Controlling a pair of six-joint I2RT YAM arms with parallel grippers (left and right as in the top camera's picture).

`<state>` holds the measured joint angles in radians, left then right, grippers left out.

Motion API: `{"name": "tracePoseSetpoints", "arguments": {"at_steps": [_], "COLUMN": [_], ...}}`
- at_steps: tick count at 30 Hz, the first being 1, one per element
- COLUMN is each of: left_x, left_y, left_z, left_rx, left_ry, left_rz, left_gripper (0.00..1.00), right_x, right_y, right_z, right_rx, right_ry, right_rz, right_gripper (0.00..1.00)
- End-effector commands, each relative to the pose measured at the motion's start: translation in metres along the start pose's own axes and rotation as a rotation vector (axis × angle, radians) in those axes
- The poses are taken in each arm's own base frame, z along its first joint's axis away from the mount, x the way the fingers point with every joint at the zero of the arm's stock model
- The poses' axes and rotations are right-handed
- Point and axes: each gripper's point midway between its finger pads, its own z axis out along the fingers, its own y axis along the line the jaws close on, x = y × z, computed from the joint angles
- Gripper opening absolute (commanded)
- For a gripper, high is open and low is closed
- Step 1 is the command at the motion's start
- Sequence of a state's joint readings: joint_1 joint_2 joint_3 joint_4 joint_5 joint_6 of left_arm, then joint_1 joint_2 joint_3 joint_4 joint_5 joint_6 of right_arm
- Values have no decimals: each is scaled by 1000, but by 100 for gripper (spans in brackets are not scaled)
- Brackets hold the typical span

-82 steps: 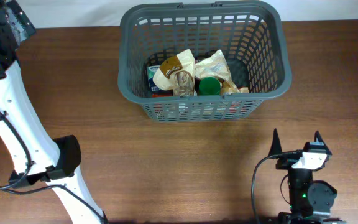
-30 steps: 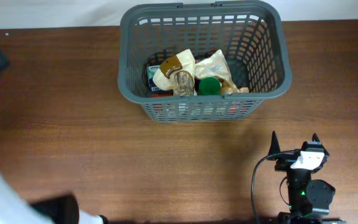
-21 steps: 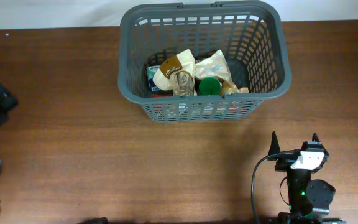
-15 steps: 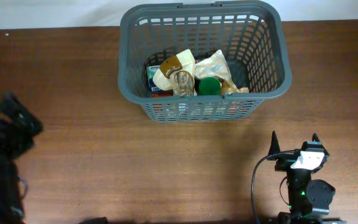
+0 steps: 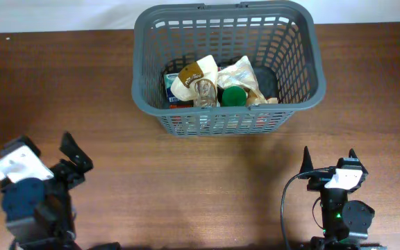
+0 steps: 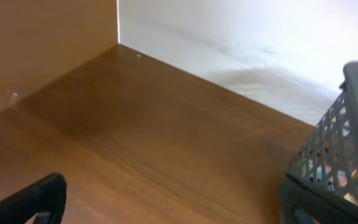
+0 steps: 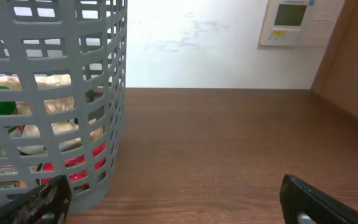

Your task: Pack container

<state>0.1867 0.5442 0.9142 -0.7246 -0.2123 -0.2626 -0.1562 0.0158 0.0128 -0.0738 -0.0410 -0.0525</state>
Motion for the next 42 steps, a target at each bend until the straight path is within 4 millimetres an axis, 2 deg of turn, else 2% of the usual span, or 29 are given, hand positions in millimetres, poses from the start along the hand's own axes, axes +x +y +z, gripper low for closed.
{"name": "tracePoseSetpoints", "arguments": {"at_steps": [1, 5, 14, 22, 26, 32, 35, 42], "left_x": [28, 54, 95, 133, 136, 119, 118, 122], "left_y": [-4, -8, -16, -10, -10, -17, -22, -24], "left_z": [3, 3, 3, 15, 17, 18, 15, 15], "left_rx": [60, 116, 190, 195, 206, 236, 259, 273], "left_ry": [9, 28, 60, 77, 37, -75, -98, -117], "left_rz": [-9, -5, 26, 33, 49, 119, 204, 272], "left_gripper": [99, 99, 99, 99, 99, 99, 99, 99], "right_x": [2, 2, 2, 2, 2, 2, 2, 2], "right_y": [0, 0, 0, 0, 0, 0, 0, 0], "right_z": [0, 0, 0, 0, 0, 0, 0, 0], "right_rx": [5, 5, 5, 5, 5, 5, 5, 5], "right_ry": [1, 1, 1, 1, 1, 1, 1, 1], "right_rz": [8, 8, 8, 8, 8, 8, 8, 8], "right_gripper": [99, 99, 99, 99, 99, 99, 99, 99]}}
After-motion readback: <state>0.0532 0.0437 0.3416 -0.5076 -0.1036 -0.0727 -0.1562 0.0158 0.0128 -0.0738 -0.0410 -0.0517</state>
